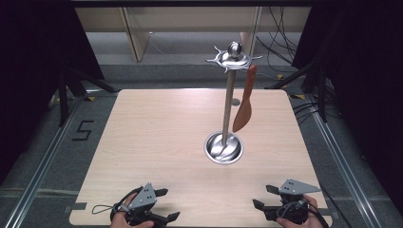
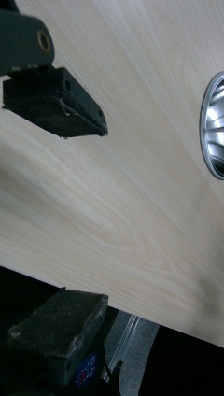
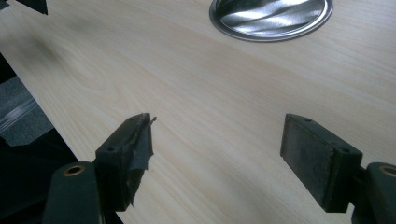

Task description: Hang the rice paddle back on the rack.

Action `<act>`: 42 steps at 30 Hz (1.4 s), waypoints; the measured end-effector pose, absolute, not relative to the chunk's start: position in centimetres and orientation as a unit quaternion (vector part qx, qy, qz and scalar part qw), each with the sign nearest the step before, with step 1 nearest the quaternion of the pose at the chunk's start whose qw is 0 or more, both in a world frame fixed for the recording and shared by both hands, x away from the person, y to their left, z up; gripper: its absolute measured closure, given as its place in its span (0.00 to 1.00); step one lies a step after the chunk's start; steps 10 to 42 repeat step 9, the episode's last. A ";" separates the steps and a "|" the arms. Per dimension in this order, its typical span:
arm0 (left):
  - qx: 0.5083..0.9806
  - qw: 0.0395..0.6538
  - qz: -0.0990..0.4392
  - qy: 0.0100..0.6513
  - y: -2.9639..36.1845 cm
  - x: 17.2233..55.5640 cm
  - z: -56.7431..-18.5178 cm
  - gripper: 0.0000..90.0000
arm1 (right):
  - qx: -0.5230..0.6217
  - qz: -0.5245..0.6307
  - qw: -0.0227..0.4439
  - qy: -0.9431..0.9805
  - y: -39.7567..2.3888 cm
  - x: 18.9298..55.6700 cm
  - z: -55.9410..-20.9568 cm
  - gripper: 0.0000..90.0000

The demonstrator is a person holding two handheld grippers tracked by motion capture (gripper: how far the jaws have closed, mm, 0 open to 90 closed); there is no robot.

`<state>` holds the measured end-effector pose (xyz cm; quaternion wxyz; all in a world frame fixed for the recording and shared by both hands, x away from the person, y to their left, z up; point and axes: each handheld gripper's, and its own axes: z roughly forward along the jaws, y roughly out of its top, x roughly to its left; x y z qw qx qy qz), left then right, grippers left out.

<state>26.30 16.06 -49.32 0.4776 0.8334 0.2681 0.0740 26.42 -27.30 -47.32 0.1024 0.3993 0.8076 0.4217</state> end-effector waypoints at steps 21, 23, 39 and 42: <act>0.831 0.477 0.065 0.280 16.0 26.2 -49.3 0.16 | 0.410 0.425 0.091 0.802 -27.2 26.3 -47.4 0.29; 0.831 0.477 0.065 0.280 16.0 26.2 -49.3 0.16 | 0.410 0.425 0.091 0.802 -27.2 26.3 -47.4 0.29; 0.831 0.477 0.065 0.280 16.0 26.2 -49.3 0.16 | 0.410 0.425 0.091 0.802 -27.2 26.3 -47.4 0.29; 0.831 0.477 0.065 0.280 16.0 26.2 -49.3 0.16 | 0.410 0.425 0.091 0.802 -27.2 26.3 -47.4 0.29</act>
